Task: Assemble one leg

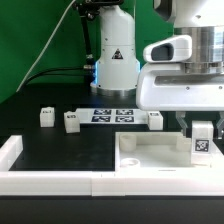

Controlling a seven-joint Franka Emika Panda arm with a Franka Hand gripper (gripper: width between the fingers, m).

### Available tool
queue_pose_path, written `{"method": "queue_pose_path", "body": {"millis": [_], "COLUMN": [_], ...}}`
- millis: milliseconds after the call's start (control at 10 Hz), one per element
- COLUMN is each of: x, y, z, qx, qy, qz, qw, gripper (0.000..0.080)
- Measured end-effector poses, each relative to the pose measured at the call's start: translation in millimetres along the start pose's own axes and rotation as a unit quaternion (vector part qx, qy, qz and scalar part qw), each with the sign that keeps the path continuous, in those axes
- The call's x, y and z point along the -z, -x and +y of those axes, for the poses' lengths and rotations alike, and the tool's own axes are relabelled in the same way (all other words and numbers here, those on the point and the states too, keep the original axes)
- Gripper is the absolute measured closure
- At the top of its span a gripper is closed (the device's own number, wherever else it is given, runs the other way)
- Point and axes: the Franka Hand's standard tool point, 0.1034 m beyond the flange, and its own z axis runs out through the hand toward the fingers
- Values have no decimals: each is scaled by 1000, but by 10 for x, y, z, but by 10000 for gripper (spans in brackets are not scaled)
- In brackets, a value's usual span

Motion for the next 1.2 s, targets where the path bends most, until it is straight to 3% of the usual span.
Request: {"method": "queue_pose_path", "body": {"millis": [400, 700, 900, 1000, 1100, 1200], "x": [-11, -11, -11, -10, -6, -9], "y": [16, 4, 4, 1, -11, -11], "z": [-21, -23, -25, -25, -30, -30], "qx": [-265, -374, -335, -314, -227, -158], "qy": [-2, -6, -6, -6, -8, -8], "qz": [0, -3, -2, -1, 3, 3], "qw": [964, 927, 942, 949, 974, 987], "gripper": [508, 508, 508, 360, 204, 167]}}
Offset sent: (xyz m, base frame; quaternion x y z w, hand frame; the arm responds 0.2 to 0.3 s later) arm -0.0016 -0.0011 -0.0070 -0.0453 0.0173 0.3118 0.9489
